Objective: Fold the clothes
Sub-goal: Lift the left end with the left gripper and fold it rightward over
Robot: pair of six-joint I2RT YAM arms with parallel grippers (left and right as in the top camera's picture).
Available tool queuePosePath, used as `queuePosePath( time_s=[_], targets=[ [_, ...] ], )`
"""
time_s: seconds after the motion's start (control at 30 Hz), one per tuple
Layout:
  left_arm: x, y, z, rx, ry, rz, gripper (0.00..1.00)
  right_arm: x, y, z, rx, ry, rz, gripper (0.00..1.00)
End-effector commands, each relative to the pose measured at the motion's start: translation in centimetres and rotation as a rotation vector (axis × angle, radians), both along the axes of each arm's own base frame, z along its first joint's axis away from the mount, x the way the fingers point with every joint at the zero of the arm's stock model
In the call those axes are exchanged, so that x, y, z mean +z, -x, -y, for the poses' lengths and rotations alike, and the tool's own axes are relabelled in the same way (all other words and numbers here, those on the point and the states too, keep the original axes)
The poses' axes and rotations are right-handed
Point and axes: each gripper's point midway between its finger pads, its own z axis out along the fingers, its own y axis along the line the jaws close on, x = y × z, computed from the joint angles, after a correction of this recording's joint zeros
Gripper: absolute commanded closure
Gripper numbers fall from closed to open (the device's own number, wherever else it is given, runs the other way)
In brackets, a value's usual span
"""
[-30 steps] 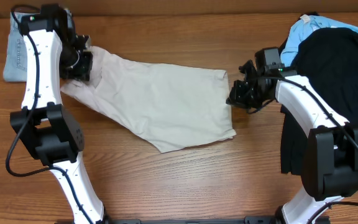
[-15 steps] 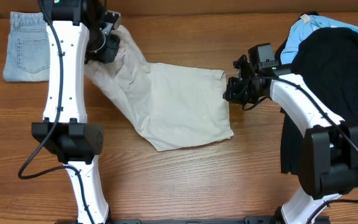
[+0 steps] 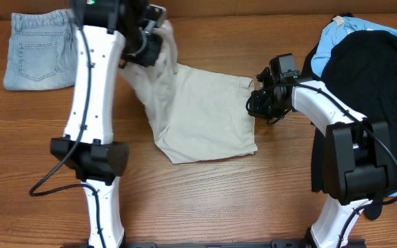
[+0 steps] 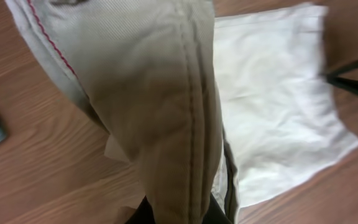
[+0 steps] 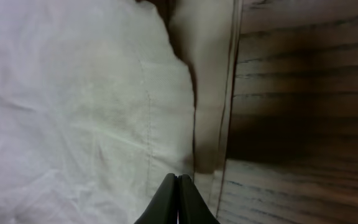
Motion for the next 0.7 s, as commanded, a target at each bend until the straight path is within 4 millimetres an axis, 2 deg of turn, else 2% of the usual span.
queuePosePath(
  time_s=[0.0, 0.17, 0.3, 0.37, 0.47, 0.57, 0.67],
  targets=[
    [3.4, 1.5, 4.0, -0.069, 0.096, 0.069, 0.96, -0.6, -0.6, 0.4, 0.002, 0.039, 0.010, 0.96],
    [2.5, 2.6, 7.1, -0.089, 0.107, 0.031, 0.96, -0.6, -0.6, 0.4, 0.001, 0.040, 0.009, 0.96],
    [0.3, 3.0, 9.7, -0.101, 0.109, -0.014, 0.96, -0.4, -0.6, 0.2, -0.002, 0.023, 0.008, 0.96],
    [-0.6, 3.1, 10.8, -0.109, 0.111, -0.026, 0.96, 0.5, -0.8, -0.1, -0.001, -0.010, 0.018, 0.96],
    [-2.2, 3.4, 12.7, -0.142, 0.108, -0.037, 0.96, 3.5, -1.6, -0.4, -0.005, -0.078, 0.070, 0.96],
    [-3.8, 3.7, 14.0, -0.169, 0.101, -0.052, 0.96, 8.1, -2.6, 0.5, -0.048, -0.109, 0.148, 0.96],
    [-5.5, 4.1, 14.7, -0.182, 0.090, -0.075, 0.93, 13.6, -3.0, 2.2, -0.086, -0.117, 0.233, 0.96]
  ],
)
